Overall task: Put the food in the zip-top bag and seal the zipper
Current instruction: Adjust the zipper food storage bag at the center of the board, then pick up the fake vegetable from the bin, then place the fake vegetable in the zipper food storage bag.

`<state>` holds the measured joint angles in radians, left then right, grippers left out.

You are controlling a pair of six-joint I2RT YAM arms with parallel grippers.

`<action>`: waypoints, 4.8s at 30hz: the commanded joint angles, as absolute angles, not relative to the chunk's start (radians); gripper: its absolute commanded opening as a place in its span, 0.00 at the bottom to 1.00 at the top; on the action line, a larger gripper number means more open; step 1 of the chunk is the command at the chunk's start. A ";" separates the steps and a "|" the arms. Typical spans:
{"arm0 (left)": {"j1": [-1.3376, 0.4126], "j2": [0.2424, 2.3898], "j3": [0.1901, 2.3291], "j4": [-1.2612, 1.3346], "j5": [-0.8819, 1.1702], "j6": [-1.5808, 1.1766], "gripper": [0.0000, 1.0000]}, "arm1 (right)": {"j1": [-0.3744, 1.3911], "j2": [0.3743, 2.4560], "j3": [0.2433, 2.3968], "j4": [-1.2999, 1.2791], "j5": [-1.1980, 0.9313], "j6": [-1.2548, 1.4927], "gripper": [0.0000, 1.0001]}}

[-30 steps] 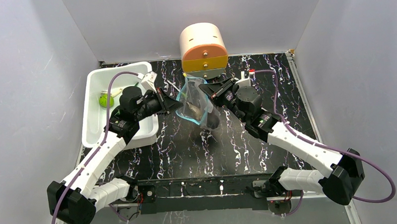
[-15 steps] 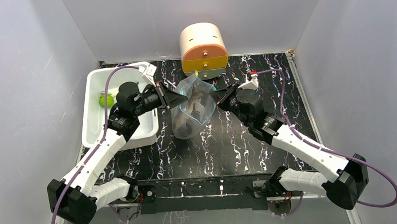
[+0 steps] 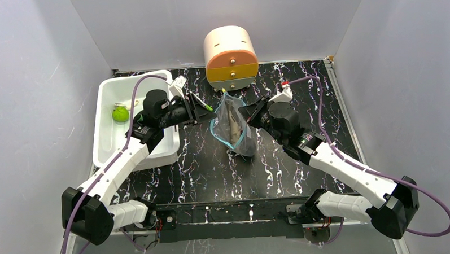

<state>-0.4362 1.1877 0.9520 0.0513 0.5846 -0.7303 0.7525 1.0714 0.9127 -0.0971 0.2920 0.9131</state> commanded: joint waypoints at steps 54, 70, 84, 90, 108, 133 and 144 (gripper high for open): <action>0.073 1.799 1.384 -0.270 -0.093 0.061 0.65 | 0.755 0.908 0.928 -0.162 0.379 0.758 0.00; 0.103 2.012 1.502 -0.335 -0.006 0.051 0.63 | 0.754 0.906 0.933 -0.145 0.375 0.756 0.00; 0.103 2.052 1.527 -0.378 -0.018 0.041 0.35 | 0.753 0.893 0.923 -0.146 0.382 0.759 0.00; 0.103 2.005 1.492 -0.409 -0.013 -0.017 0.17 | 0.755 0.890 0.910 -0.140 0.380 0.774 0.00; 0.103 1.614 1.267 -0.241 0.026 -0.238 0.00 | 0.754 0.886 0.863 -0.127 0.379 0.785 0.00; 0.093 1.206 1.228 -0.056 0.571 -0.458 0.00 | 0.755 0.970 0.902 -0.118 0.348 0.954 0.00; -0.003 1.155 1.121 0.253 0.734 -0.801 0.00 | 0.754 0.962 0.873 -0.053 0.376 1.045 0.00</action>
